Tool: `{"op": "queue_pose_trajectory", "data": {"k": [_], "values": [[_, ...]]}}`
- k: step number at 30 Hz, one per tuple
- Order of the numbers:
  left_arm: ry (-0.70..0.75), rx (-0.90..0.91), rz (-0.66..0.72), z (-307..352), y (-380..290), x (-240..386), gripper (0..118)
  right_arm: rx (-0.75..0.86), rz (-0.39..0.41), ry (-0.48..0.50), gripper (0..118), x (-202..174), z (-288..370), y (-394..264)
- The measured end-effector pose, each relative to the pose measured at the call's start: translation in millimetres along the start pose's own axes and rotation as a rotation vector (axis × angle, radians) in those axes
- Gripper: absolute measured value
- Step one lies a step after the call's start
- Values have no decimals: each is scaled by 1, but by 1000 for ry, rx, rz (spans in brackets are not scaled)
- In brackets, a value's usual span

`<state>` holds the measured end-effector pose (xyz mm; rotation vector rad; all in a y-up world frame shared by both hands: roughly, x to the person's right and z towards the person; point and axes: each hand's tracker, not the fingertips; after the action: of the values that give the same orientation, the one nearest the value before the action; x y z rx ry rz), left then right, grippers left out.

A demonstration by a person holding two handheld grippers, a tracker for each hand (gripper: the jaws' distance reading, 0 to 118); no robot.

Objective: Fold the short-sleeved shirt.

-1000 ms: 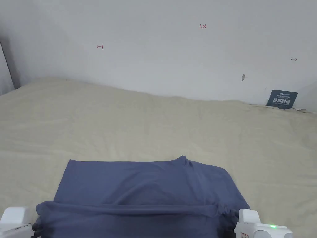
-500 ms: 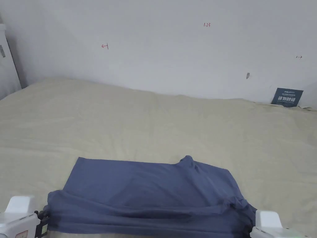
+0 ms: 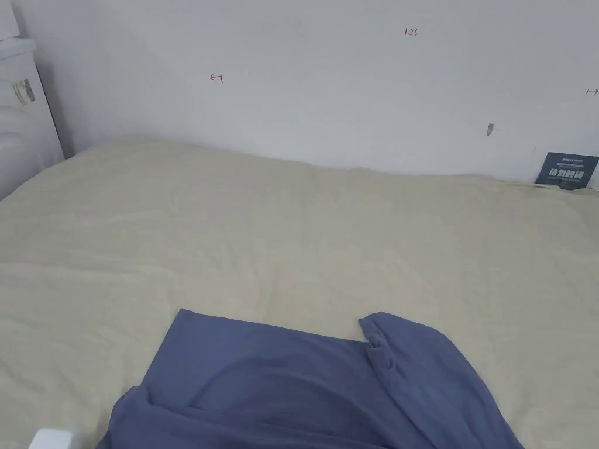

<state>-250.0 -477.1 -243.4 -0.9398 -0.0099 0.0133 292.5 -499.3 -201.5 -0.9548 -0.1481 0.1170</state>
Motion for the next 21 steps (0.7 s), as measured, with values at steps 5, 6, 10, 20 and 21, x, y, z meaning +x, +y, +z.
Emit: {"op": "queue_pose_trajectory", "data": {"k": [5,6,10,20,21], "values": [[9,-11,14,-3,-13,1,0,5,19,-23,4,-7,-5,-3],[8,-17,12,-4,-12,1,0,9,23,-27,4,-8,-6,-3],[15,-24,4,-9,-11,2,0,9,23,-31,5,-9,-8,-3],[23,125,28,34,-9,0,37,149,-15,8,57,2,32,8],[23,184,33,45,-9,1,41,187,-18,-1,57,2,43,11]]}}
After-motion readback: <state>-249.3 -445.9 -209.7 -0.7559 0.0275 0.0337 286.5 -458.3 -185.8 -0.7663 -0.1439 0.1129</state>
